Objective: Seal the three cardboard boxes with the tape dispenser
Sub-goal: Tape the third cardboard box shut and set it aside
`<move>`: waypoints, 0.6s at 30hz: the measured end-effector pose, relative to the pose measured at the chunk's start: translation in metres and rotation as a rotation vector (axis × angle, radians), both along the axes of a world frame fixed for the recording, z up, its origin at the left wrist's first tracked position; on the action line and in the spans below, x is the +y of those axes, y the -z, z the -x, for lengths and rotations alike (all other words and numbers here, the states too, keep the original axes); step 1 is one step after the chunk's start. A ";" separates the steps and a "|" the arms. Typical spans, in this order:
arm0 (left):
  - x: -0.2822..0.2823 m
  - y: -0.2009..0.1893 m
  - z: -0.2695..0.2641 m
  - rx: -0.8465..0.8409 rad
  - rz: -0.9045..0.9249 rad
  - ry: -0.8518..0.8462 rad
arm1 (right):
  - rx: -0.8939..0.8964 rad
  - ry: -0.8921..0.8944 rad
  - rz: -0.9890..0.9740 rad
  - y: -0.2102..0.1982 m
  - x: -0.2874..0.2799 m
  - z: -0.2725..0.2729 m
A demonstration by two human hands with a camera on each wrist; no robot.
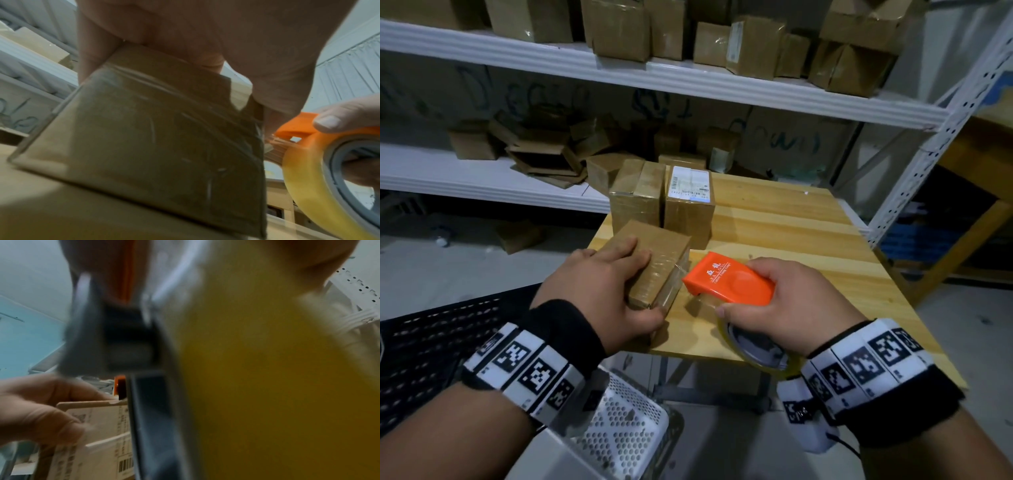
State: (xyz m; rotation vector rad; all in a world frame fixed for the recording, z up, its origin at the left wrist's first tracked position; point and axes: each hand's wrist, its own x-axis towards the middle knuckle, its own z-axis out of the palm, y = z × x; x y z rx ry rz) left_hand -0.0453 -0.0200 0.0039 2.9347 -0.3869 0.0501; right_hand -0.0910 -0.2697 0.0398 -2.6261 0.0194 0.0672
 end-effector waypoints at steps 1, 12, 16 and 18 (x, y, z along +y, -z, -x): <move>0.000 0.000 0.000 0.000 0.003 0.002 | 0.001 0.000 -0.007 0.000 -0.001 0.000; 0.013 -0.008 0.002 0.000 0.455 -0.075 | -0.012 0.021 -0.117 -0.003 -0.013 0.004; 0.017 -0.005 0.003 0.039 0.658 -0.109 | -0.016 0.008 -0.153 -0.004 -0.011 0.000; 0.021 -0.003 0.003 0.059 0.785 -0.136 | -0.003 0.002 -0.170 -0.003 -0.008 -0.001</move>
